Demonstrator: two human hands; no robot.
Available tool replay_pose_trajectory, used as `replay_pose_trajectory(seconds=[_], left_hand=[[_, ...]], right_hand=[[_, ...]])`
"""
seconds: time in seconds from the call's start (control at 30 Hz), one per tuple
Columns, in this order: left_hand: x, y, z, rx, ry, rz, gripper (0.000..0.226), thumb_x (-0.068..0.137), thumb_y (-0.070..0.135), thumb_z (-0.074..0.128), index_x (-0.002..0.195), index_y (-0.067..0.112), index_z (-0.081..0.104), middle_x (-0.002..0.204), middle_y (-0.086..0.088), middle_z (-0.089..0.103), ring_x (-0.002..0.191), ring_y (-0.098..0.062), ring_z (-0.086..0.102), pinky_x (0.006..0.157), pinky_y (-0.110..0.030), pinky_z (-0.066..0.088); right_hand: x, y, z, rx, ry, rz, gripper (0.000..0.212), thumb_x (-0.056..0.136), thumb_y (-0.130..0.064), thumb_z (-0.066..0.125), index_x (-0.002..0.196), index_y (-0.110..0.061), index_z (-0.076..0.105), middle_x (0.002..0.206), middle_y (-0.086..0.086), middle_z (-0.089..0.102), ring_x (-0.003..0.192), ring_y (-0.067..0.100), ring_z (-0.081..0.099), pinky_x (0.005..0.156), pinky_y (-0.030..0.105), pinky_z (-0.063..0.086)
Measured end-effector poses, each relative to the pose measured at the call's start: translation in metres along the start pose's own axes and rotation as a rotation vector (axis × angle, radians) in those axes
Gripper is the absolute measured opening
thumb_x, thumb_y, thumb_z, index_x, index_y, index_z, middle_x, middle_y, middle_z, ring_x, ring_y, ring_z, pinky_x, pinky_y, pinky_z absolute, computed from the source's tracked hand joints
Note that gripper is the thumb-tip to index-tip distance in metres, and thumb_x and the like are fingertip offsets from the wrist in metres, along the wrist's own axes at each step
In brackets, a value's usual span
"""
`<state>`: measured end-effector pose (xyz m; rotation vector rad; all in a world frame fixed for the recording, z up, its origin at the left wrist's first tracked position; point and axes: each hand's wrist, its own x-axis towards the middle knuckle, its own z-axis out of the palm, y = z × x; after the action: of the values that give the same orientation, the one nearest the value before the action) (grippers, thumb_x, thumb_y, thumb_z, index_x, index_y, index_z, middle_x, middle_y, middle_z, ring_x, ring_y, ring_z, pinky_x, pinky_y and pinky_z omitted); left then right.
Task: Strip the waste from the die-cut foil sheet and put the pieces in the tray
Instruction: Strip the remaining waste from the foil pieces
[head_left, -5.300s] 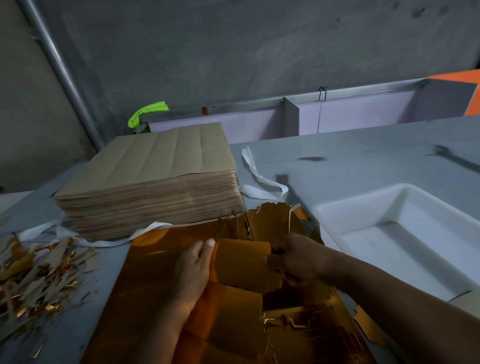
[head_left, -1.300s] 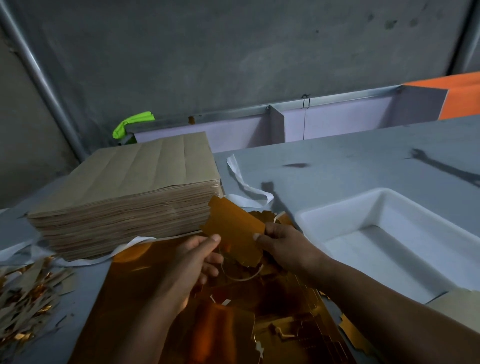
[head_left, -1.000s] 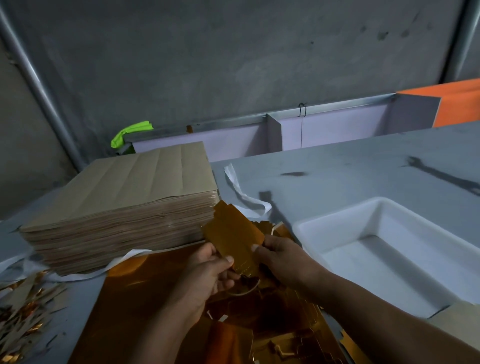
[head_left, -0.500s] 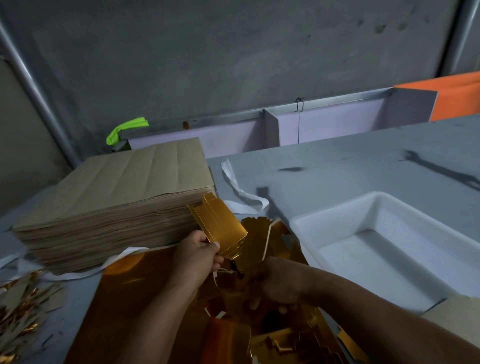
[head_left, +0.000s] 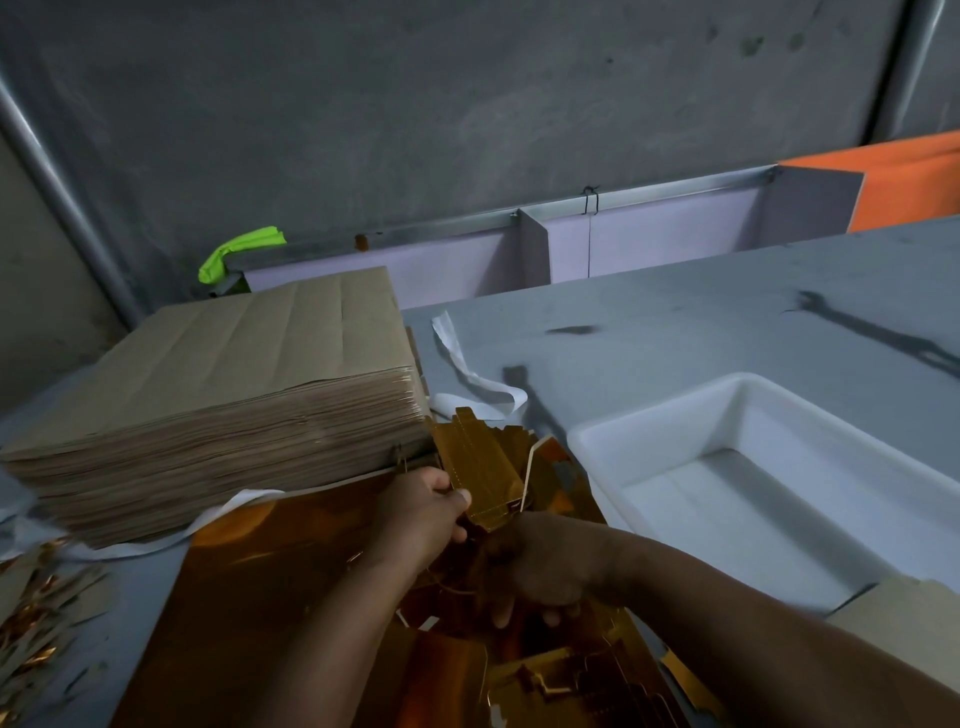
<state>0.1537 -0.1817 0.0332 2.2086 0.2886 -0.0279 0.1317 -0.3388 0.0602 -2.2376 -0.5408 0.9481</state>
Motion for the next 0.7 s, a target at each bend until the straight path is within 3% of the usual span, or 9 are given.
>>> replay_pose_trajectory(seconds=[0.3,0.4,0.5,0.63,0.7], left_hand=[[-0.002,0.002,0.004,0.064,-0.035,0.000,0.035,0.096,0.026,0.060,0.130,0.017,0.058,0.083,0.014,0.058,0.069,-0.002,0.066,0.056,-0.015,0.037],[-0.002,0.003,0.005,0.061,-0.030,-0.003,0.034,0.097,0.027,0.059,0.130,0.017,0.059,0.083,0.014,0.059,0.069,-0.001,0.067,0.056,-0.015,0.035],[-0.003,0.004,0.005,0.061,-0.019,-0.013,0.025,0.098,0.030,0.057,0.121,0.022,0.063,0.082,0.015,0.061,0.065,0.000,0.066,0.053,-0.015,0.034],[-0.004,0.001,0.000,0.028,0.027,0.012,0.012,0.097,0.027,0.058,0.106,0.026,0.067,0.086,0.013,0.065,0.068,0.000,0.066,0.053,-0.016,0.037],[-0.006,-0.002,-0.006,0.007,0.061,0.027,0.008,0.097,0.026,0.059,0.100,0.029,0.066,0.085,0.013,0.065,0.068,0.001,0.066,0.054,-0.015,0.039]], right_hand=[[-0.001,-0.002,0.000,-0.029,-0.013,0.010,0.031,0.102,-0.019,0.048,0.131,-0.012,0.055,0.118,0.010,0.070,0.053,0.007,0.049,0.046,0.016,0.037],[-0.001,-0.003,0.000,-0.041,-0.010,0.006,0.031,0.102,-0.019,0.048,0.131,-0.012,0.056,0.106,0.005,0.072,0.053,0.006,0.049,0.048,0.016,0.038],[-0.001,-0.002,0.000,-0.028,-0.015,0.000,0.031,0.100,-0.018,0.050,0.130,-0.011,0.057,0.084,-0.006,0.065,0.052,0.006,0.048,0.048,0.017,0.038],[0.001,-0.001,0.001,-0.027,-0.007,0.001,0.032,0.098,-0.016,0.054,0.130,-0.013,0.058,0.076,-0.008,0.063,0.050,0.006,0.048,0.048,0.017,0.037],[0.002,-0.001,0.001,-0.035,-0.004,0.004,0.034,0.097,-0.016,0.056,0.130,-0.016,0.059,0.083,-0.002,0.068,0.051,0.006,0.049,0.047,0.017,0.038]])
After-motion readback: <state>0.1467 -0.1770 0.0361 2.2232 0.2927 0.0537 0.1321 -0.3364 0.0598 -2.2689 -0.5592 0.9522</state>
